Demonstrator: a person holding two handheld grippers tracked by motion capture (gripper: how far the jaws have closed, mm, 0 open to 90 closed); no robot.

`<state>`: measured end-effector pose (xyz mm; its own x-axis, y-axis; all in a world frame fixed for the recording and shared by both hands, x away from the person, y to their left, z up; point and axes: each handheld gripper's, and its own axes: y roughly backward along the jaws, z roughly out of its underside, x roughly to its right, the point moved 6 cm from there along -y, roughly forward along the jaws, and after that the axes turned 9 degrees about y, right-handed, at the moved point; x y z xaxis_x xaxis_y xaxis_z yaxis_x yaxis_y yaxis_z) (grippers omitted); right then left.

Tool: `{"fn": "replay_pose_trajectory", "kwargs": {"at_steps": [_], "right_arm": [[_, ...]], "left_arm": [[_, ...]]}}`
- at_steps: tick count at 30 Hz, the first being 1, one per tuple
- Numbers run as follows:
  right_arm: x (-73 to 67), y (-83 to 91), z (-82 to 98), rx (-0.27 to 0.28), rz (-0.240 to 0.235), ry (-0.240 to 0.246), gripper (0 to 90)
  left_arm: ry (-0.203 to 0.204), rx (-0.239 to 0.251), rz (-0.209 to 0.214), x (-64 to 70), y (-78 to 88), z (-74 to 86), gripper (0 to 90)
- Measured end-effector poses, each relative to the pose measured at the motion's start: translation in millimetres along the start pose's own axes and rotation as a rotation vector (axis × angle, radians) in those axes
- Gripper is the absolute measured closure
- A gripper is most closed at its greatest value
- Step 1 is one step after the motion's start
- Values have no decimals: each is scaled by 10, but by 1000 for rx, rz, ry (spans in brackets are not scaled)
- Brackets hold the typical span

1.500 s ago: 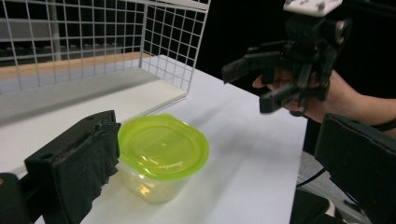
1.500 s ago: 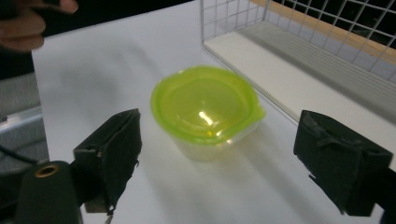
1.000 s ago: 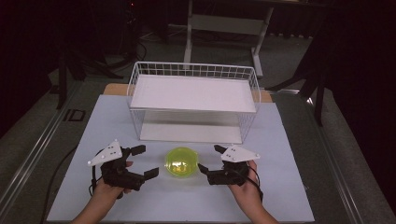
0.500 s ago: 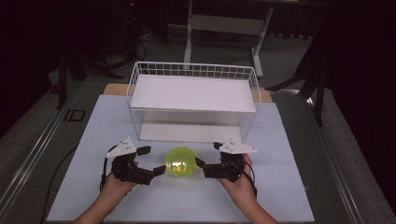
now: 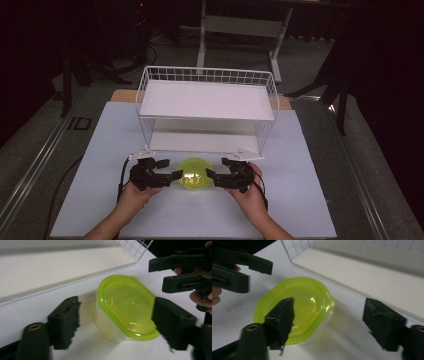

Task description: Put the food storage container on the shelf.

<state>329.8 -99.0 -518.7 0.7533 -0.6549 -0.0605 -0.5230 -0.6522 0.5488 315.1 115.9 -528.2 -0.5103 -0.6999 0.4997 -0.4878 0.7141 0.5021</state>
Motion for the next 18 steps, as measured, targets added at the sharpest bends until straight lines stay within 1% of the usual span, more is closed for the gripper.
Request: {"fn": "replay_pose_trajectory", "kwargs": {"at_steps": [1,2,3,4,5,6,7,8,9,10,11,12,13,14,15,16,17,18], "right_arm": [[4,-23,23,-13,-8,-18,317],[4,-23,23,-13,-8,-18,317],[11,-33,32,-17,-7,-31,328],[17,-55,50,-31,-18,-48,358],[17,-66,61,-38,-18,-58,375],[17,-66,61,-38,-18,-58,375],[11,-87,90,-54,-30,-83,401],[11,-87,90,-54,-30,-83,401],[14,-98,106,-61,-34,-102,418],[16,-113,127,-72,-41,-112,436],[19,-126,141,-77,-42,-115,454],[19,-126,141,-77,-42,-115,454],[-15,-147,156,-91,-74,-138,543],[-33,-141,148,-91,-84,-134,600],[-54,-130,141,-96,-96,-130,624],[-54,-130,141,-96,-96,-130,624],[-73,-119,137,-98,-100,-124,643],[-98,-96,138,-106,-90,-120,658]], "left_arm": [[30,-11,22,-12,-30,18,306],[30,-11,22,-12,-30,18,340],[45,-23,30,-24,-46,29,340],[48,-41,20,-37,-75,51,422],[56,-50,20,-43,-87,62,461],[56,-50,20,-43,-87,62,495],[65,-66,2,-56,-107,85,516],[65,-66,2,-56,-107,85,549],[72,-77,12,-53,-115,95,549],[71,-87,12,-49,-123,104,579],[83,-93,30,-37,-128,110,585],[83,-93,30,-37,-128,110,628],[80,-97,33,-18,-131,116,636],[77,-106,41,-9,-132,120,640],[74,-113,40,-7,-130,121,647],[74,-113,40,-7,-130,121,657],[79,-120,42,-2,-128,121,657],[85,-126,57,11,-124,125,681]]}}
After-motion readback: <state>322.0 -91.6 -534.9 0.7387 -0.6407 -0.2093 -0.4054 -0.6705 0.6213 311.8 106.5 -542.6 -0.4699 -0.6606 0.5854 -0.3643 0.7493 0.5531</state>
